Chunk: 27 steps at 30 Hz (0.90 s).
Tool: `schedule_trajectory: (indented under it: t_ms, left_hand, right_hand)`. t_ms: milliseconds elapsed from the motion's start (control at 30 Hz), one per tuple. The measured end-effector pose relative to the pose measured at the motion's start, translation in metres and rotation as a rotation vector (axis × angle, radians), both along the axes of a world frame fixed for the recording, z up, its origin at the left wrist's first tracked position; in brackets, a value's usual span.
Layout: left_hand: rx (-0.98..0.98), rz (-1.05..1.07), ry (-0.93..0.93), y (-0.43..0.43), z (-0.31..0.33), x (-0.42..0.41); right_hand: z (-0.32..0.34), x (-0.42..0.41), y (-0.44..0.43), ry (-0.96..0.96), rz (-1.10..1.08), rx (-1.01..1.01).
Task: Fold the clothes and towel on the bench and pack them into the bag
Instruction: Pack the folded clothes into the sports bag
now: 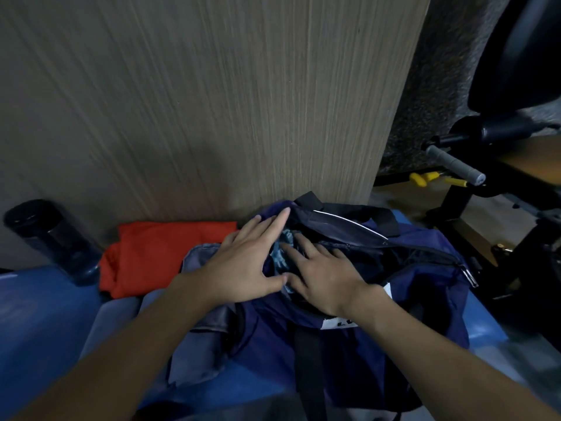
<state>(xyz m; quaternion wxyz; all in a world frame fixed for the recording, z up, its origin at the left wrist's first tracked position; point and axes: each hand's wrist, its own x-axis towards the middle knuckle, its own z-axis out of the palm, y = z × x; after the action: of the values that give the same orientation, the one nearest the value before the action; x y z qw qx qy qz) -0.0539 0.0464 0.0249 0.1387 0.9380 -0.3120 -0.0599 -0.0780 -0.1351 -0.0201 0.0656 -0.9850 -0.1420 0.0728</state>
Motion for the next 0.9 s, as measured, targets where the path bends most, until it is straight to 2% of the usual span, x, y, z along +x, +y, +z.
schedule_trajectory:
  t_ms: [100, 167, 300, 467, 667, 800, 900]
  left_hand:
    - [-0.059, 0.033, 0.015, 0.006, -0.005, -0.004]
    - [-0.169, 0.056, 0.015, 0.012, -0.008, -0.008]
    - [-0.448, 0.144, -0.072, 0.033, -0.007, -0.021]
    - [-0.569, 0.362, -0.129, 0.089, -0.026, -0.018]
    - [-0.37, 0.506, -0.161, 0.157, -0.055, 0.003]
    - [-0.24, 0.442, -0.112, 0.179, -0.074, 0.017]
    - [-0.131, 0.433, -0.075, 0.181, -0.081, 0.023]
  right_hand:
    - [0.008, -0.021, 0.001, -0.274, 0.049, 0.021]
    - [0.013, -0.029, 0.004, -0.422, 0.066, 0.084]
    - [0.032, -0.037, 0.027, -0.473, 0.113, 0.158]
    - [0.05, -0.022, 0.083, -0.454, 0.245, 0.169]
    - [0.035, 0.024, 0.151, -0.241, 0.331, 0.225]
    - [0.014, 0.048, 0.177, -0.069, 0.415, 0.07]
    - [0.005, 0.056, 0.181, -0.058, 0.405, -0.046]
